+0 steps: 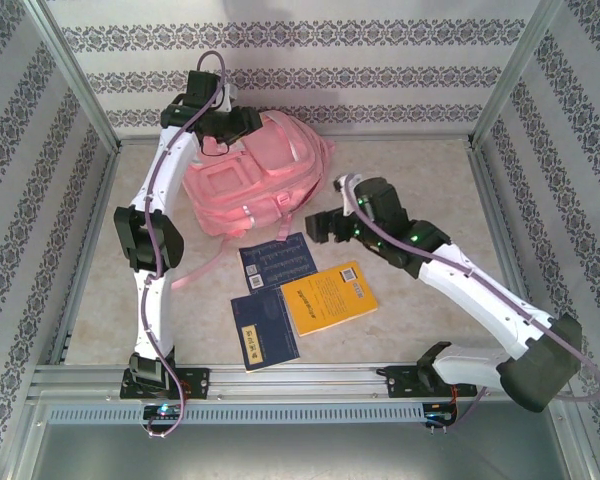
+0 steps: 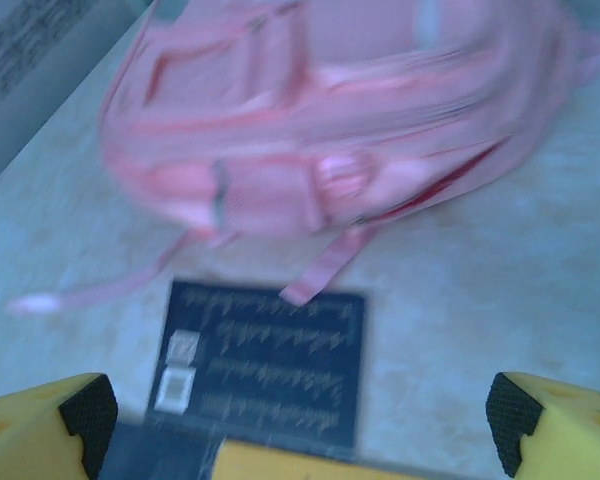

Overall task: Pack the student bag
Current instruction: Place the student bag at the top-center of the table.

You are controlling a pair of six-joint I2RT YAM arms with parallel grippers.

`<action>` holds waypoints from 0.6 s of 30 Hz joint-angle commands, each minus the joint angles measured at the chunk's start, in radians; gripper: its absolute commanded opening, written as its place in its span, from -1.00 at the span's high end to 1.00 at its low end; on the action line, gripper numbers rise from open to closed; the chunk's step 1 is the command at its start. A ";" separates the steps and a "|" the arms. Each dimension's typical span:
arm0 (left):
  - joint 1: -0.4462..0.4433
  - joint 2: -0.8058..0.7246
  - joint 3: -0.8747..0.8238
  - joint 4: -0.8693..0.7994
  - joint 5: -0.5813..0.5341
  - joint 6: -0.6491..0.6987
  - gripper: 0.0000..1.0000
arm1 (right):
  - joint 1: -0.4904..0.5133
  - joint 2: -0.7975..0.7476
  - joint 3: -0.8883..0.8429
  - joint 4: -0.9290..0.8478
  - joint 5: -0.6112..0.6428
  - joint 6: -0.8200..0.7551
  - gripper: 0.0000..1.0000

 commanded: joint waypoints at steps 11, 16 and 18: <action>0.017 -0.544 -0.620 0.131 -0.239 -0.125 -0.16 | 0.442 0.571 0.249 -0.212 0.145 -0.269 -0.96; 0.024 -0.679 -0.785 0.159 -0.207 -0.156 -0.18 | 0.496 0.762 0.361 -0.250 0.376 -0.282 -0.96; 0.025 -0.728 -0.866 0.194 -0.180 -0.170 -0.18 | 0.497 0.816 0.391 -0.262 0.443 -0.280 -0.96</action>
